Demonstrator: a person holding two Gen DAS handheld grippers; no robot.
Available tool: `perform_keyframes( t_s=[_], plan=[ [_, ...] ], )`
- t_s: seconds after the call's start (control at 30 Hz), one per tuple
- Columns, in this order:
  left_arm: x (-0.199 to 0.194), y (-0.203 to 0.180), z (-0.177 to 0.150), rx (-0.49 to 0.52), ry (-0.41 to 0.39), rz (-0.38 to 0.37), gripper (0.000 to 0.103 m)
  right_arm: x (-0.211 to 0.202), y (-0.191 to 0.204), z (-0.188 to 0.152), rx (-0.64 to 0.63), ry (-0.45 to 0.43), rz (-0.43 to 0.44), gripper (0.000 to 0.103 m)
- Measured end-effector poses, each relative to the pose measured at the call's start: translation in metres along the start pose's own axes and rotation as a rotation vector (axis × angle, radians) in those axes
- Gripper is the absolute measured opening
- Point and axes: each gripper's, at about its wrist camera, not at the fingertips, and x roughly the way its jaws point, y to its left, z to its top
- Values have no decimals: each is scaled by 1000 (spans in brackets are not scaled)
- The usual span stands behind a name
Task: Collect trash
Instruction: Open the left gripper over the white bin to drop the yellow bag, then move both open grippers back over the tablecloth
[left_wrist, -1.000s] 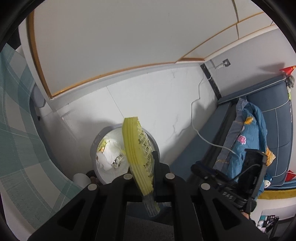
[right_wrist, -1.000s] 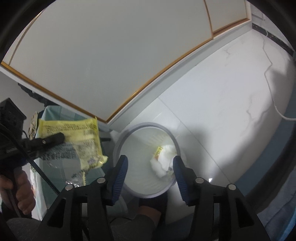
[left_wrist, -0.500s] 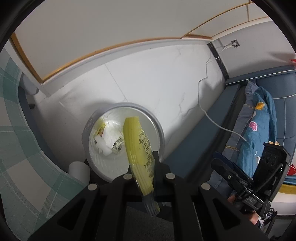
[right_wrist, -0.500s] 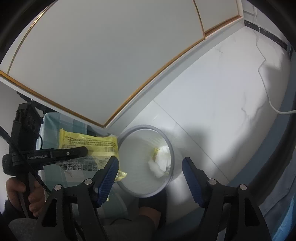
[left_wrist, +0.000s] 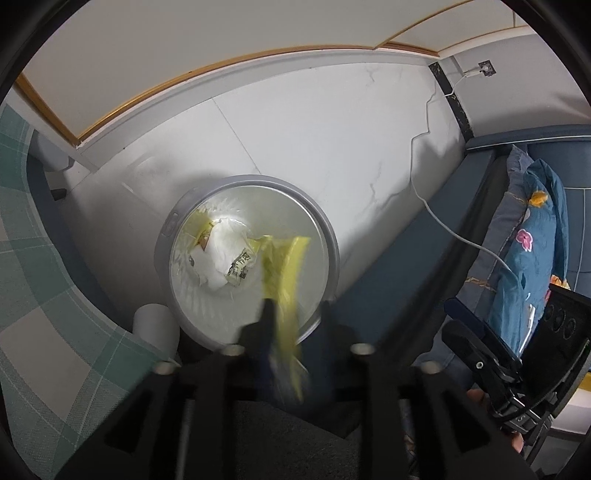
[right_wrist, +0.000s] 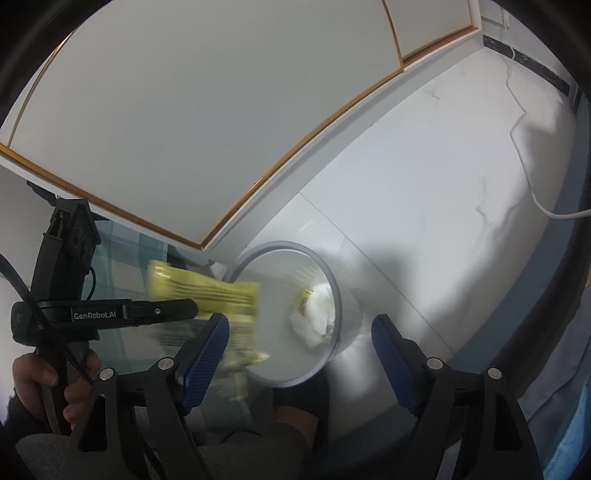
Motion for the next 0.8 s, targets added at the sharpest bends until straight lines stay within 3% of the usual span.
perform_keyframes(
  t_s=[0.13, 0.37, 0.8],
  plan=[
    [-4, -1, -2, 6, -23, 16, 47, -4, 1, -1, 3, -5, -3, 81],
    [-20, -7, -11, 61, -68, 72, 48, -15, 3, -2, 9, -23, -15, 82],
    [-108, 9, -49, 7, -351, 154, 48, -60, 50, -3, -84, -109, -11, 83]
  ],
)
